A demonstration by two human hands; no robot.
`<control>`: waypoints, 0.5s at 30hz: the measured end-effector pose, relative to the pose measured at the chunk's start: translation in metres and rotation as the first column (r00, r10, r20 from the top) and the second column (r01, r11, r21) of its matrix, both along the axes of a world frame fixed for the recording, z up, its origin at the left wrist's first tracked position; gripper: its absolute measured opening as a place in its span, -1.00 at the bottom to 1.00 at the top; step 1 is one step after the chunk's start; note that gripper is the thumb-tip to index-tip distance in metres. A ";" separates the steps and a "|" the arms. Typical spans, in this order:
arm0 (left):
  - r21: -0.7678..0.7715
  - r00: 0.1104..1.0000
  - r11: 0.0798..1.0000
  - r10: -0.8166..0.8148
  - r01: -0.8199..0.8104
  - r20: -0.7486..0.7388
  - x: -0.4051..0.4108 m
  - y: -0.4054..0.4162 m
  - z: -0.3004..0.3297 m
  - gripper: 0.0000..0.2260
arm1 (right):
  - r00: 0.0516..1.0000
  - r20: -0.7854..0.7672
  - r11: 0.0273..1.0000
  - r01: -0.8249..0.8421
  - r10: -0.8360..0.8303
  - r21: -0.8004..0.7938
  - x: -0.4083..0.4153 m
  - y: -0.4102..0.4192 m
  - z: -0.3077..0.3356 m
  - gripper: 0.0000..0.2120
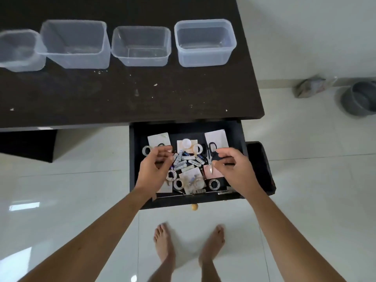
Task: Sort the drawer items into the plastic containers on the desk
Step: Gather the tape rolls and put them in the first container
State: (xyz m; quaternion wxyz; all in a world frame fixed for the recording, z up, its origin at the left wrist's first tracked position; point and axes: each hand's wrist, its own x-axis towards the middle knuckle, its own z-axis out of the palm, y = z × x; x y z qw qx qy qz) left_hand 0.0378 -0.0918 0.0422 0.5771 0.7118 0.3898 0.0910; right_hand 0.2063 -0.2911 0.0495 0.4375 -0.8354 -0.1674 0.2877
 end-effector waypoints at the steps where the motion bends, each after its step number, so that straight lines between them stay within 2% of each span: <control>1: 0.009 1.000 1.000 0.009 -0.009 -0.015 -0.006 0.010 -0.007 -0.76 | 1.000 0.014 0.999 -0.013 0.013 -0.029 -0.001 0.007 -0.011 -0.65; 7: 0.051 0.997 0.998 -0.023 0.027 -0.079 -0.007 0.026 -0.036 -0.75 | 0.987 0.146 0.993 -0.057 0.071 -0.101 0.000 0.036 -0.052 -0.66; 11: -0.001 0.997 1.000 0.029 -0.029 -0.067 -0.001 0.020 -0.046 -0.74 | 0.953 0.240 0.980 -0.160 0.184 -0.115 0.003 0.054 -0.070 -0.67; 15: -0.033 0.997 0.997 0.068 -0.069 -0.043 -0.002 0.016 -0.055 -0.75 | 0.921 0.289 0.963 -0.227 0.261 -0.146 0.006 0.066 -0.085 -0.58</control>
